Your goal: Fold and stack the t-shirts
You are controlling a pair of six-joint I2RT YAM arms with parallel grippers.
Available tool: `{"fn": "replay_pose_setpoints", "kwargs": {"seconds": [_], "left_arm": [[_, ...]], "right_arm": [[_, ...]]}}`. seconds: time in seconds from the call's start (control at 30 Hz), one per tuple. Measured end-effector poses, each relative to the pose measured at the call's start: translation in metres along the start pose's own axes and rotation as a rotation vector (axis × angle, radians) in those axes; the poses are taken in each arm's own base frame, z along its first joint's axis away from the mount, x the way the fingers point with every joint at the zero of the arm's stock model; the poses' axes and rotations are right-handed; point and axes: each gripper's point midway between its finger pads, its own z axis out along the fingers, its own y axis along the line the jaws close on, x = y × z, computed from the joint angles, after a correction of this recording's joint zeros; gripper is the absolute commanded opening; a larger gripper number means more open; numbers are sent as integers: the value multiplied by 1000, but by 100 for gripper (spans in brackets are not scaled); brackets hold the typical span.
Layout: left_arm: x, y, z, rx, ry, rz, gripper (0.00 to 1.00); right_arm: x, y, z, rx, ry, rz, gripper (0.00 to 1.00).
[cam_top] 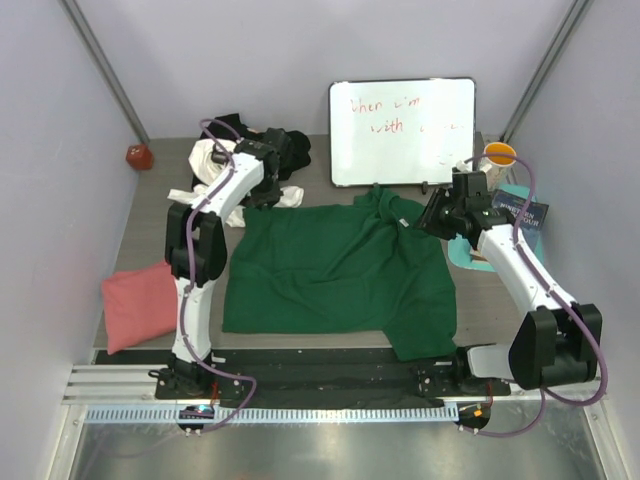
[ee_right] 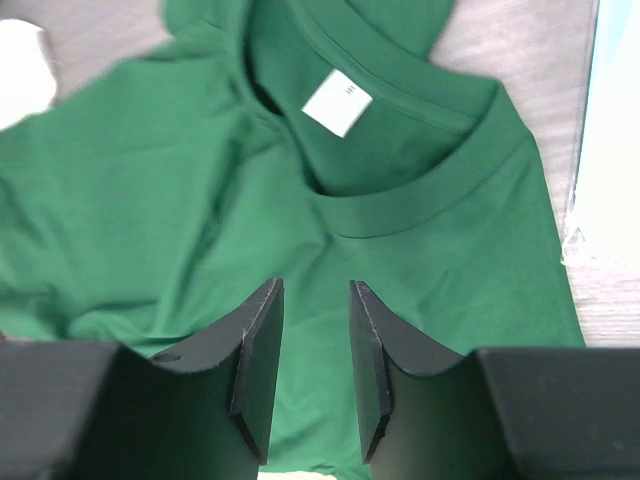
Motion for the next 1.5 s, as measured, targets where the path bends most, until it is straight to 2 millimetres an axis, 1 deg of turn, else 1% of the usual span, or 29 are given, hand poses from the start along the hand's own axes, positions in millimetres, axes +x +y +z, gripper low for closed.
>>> {"fn": "replay_pose_setpoints", "kwargs": {"seconds": [0.07, 0.13, 0.2, 0.3, 0.37, 0.43, 0.5, 0.57, 0.6, 0.63, 0.73, 0.8, 0.9, 1.0, 1.03, 1.1, 1.13, 1.2, 1.33, 1.43, 1.47, 1.5], "left_arm": [[2, -3, 5, -3, 19, 8, 25], [12, -1, 11, -9, 50, 18, 26], [31, 7, 15, -14, 85, 28, 27], [67, 29, 17, -42, 161, 51, 27], [80, 37, 19, -57, 190, 61, 26], [83, 36, 23, -61, 200, 64, 24], [83, 32, 29, -60, 213, 66, 24], [81, 24, 38, -52, 217, 65, 15], [81, 21, 43, -50, 221, 65, 8], [83, 19, 47, -52, 227, 66, 6], [79, 15, 48, -46, 230, 68, 4], [75, 10, 50, -38, 227, 67, 0], [74, 7, 52, -38, 237, 69, 0], [74, 6, 52, -36, 241, 68, 2], [75, 6, 52, -35, 241, 67, 9], [77, 9, 51, -35, 239, 63, 15], [80, 12, 50, -41, 242, 65, 17], [86, 21, 48, -62, 245, 68, 18], [102, 43, 43, -117, 258, 83, 19], [105, 54, 42, -157, 254, 93, 22], [104, 56, 42, -167, 249, 95, 26], [103, 58, 42, -177, 242, 97, 27]], "right_arm": [[-5, 5, -8, -21, -30, -5, 39], [-9, 8, -14, -31, -49, -8, 39], [-10, 9, -15, -34, -53, -9, 39], [-8, 8, -14, -33, -44, -3, 38], [-7, 10, -14, -38, -39, 1, 38], [-7, 11, -15, -39, -34, 6, 38], [-7, 13, -15, -43, -34, 9, 38], [-6, 15, -15, -46, -30, 11, 38], [-5, 15, -16, -47, -29, 13, 38], [-5, 15, -16, -47, -28, 15, 38], [-6, 18, -18, -50, -25, 22, 38], [-9, 21, -20, -56, -31, 25, 38], [-10, 23, -21, -62, -34, 24, 39], [-8, 24, -21, -63, -31, 21, 39], [-8, 24, -21, -64, -32, 19, 39], [-6, 22, -21, -60, -30, 14, 39], [-5, 21, -20, -59, -28, 10, 39], [-3, 19, -18, -55, -27, 4, 39], [2, 15, -12, -43, -13, -4, 39], [4, 13, -6, -39, -1, -8, 39], [6, 12, -4, -39, 2, -10, 39], [7, 11, -3, -37, 6, -11, 40]]}}
